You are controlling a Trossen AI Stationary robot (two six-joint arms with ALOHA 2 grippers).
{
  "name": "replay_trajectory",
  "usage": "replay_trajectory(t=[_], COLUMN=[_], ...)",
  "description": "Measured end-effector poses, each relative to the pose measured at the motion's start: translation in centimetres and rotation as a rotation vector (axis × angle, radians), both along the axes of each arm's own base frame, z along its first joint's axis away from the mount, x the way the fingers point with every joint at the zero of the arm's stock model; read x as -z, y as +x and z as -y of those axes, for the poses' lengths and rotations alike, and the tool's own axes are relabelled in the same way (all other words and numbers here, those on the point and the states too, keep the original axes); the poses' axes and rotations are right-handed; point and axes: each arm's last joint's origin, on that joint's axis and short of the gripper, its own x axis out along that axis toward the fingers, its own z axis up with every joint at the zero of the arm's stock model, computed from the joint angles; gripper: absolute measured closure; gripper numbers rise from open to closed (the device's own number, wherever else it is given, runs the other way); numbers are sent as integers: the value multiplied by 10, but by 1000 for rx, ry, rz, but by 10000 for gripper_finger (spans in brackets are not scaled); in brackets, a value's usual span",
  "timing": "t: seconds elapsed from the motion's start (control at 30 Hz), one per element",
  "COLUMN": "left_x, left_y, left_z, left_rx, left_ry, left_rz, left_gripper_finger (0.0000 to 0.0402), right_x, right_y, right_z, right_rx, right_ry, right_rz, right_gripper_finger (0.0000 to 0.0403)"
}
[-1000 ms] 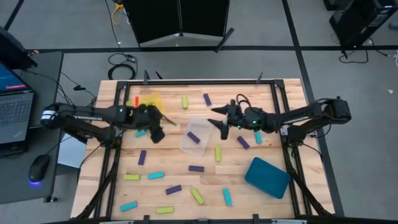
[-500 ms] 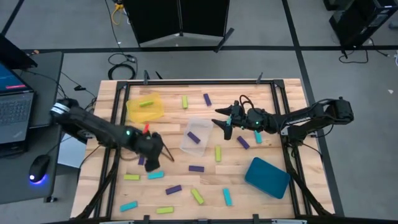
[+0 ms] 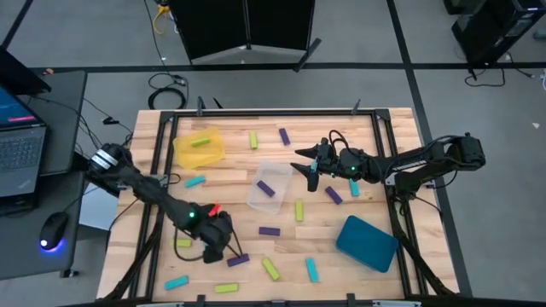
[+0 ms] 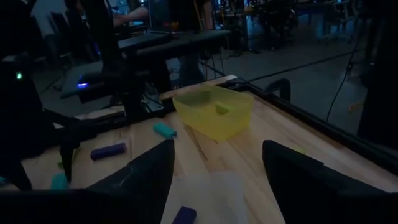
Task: Sort blocks
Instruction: Put the blue block into the blue bin
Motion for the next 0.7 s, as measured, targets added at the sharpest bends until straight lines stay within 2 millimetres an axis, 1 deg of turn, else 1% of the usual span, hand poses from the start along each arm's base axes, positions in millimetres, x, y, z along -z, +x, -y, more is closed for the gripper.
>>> replay_trajectory(t=[0.27, 0.47, 0.53, 0.6, 0.7], left_x=[21, 37, 41, 42, 42], left_y=[-3, 0, 1, 2, 2], left_z=[6, 8, 9, 9, 9], left_rx=[-3, 21, 27, 34, 55], left_ry=[65, 104, 114, 123, 130], left_rz=[-111, -161, -172, -170, -156], left_gripper_finger=[112, 121, 131, 149, 195], right_x=[0, 0, -1, -2, -2], right_y=[0, 0, 0, 0, 0], right_z=[-1, -1, -1, -1, -1], right_rx=[-5, -6, -7, -5, -4], right_ry=[6, 9, 7, 7, 6], right_rz=[5, 7, 15, 19, 24], right_gripper_finger=[150, 152, 155, 156, 156])
